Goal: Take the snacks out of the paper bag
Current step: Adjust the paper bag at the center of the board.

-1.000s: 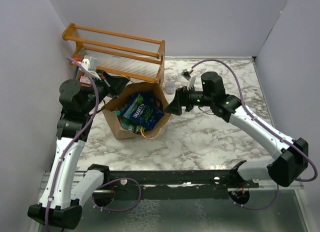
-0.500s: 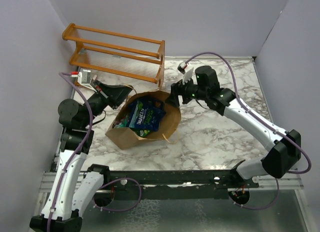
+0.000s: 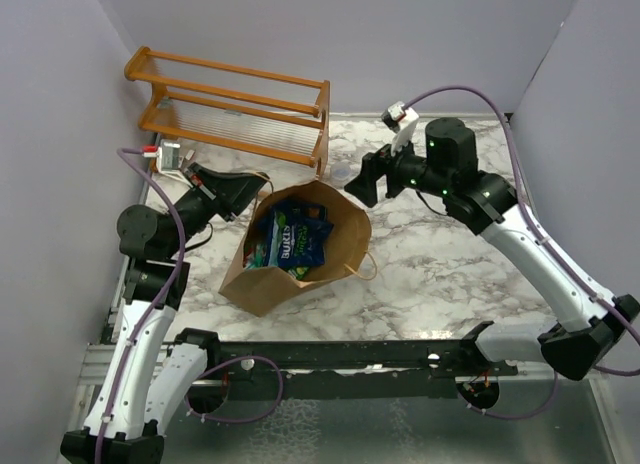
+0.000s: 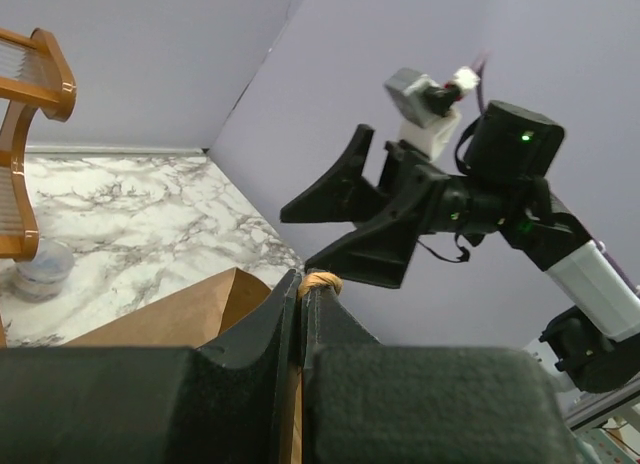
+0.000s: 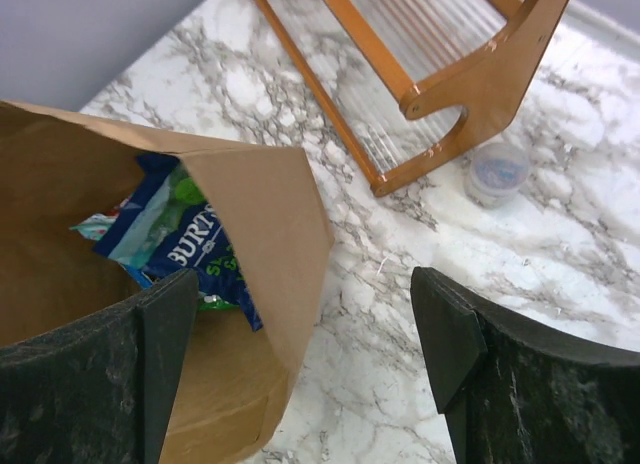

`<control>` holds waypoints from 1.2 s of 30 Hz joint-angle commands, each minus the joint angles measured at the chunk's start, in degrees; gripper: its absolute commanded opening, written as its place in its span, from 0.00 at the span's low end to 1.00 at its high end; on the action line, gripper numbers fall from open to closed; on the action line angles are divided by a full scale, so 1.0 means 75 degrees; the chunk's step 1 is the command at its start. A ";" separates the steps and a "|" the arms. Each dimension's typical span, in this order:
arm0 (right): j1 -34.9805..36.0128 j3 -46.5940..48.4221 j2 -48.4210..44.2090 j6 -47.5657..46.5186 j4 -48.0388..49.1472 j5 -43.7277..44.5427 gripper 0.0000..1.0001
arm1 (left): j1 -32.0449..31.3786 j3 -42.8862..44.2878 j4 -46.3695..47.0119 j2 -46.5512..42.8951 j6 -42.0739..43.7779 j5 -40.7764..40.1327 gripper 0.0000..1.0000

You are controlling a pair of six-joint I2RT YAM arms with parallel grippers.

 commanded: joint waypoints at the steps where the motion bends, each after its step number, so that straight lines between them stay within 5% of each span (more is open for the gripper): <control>1: 0.0026 0.0342 -0.0361 -0.0006 -0.0413 -0.0312 0.88 | -0.0037 0.0510 0.0196 0.0230 -0.0055 -0.0126 0.00; 7: 0.0024 0.0059 -0.0442 0.1134 -0.0620 0.0228 0.91 | -0.0037 0.2131 -0.2841 0.1095 0.0715 -0.1535 0.00; 23: 0.0024 -0.0413 -0.1154 0.2219 -0.0135 -0.0697 1.00 | -0.0037 0.5714 -0.6479 0.3168 0.1140 -0.4889 0.00; 31: 0.0332 -0.0966 -0.1759 0.1344 0.1184 -0.4708 0.96 | -0.0037 0.4483 -0.4977 0.2525 0.0647 -0.3564 0.00; 36: 0.2225 -0.0601 -0.1273 -0.1076 0.0469 -0.3421 0.95 | -0.0037 0.4232 -0.4852 0.2203 0.0874 -0.3320 0.00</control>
